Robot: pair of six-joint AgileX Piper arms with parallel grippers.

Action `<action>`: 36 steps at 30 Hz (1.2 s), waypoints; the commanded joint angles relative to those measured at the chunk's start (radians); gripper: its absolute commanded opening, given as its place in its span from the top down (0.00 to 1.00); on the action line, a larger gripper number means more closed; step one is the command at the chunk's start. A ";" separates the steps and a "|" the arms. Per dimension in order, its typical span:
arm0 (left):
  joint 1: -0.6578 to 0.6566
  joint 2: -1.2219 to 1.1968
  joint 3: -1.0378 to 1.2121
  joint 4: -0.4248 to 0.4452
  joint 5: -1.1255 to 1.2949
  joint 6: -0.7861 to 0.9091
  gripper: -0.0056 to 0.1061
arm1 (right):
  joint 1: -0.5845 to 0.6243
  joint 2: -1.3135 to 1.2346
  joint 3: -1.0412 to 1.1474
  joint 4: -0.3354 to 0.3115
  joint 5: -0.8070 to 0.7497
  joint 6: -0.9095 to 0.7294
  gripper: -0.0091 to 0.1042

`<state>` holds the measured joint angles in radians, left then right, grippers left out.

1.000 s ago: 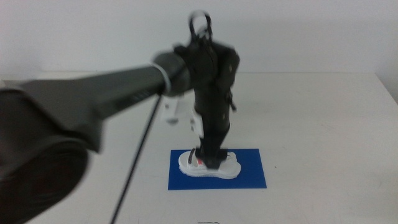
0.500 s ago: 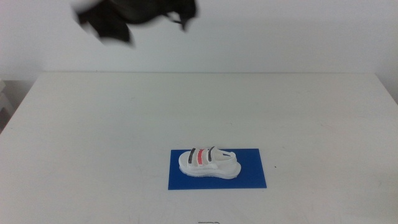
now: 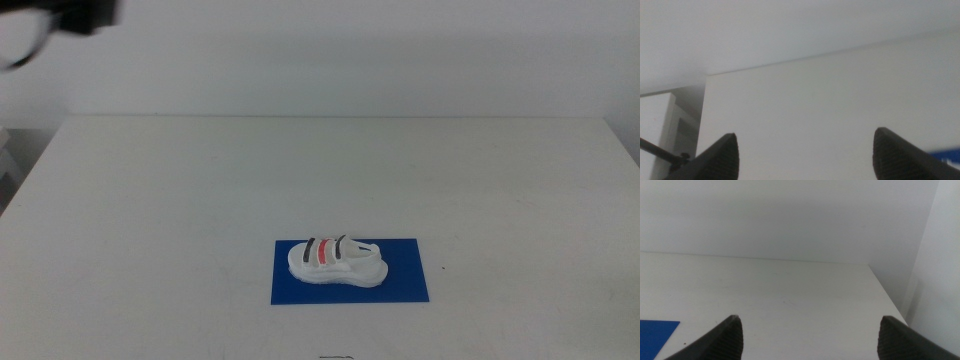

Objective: Use one arm to grab the shoe from the table and place it on the mat.

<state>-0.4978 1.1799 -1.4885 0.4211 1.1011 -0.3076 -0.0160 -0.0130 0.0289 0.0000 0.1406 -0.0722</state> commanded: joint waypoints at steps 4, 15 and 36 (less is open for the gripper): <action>0.268 -0.287 0.359 -0.170 -0.486 0.001 0.15 | 0.002 -0.019 -0.019 -0.009 -0.076 -0.004 0.09; 0.452 -0.702 0.931 -0.206 -0.847 -0.004 0.15 | 0.002 -0.019 -0.019 -0.009 -0.076 -0.004 0.09; 0.455 -0.962 1.244 -0.421 -1.002 0.345 0.15 | 0.002 -0.019 -0.019 -0.009 -0.076 -0.004 0.09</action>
<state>-0.0440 0.2351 -0.2484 0.0443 0.2095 -0.0127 -0.0160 -0.0130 0.0289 0.0000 0.1406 -0.0722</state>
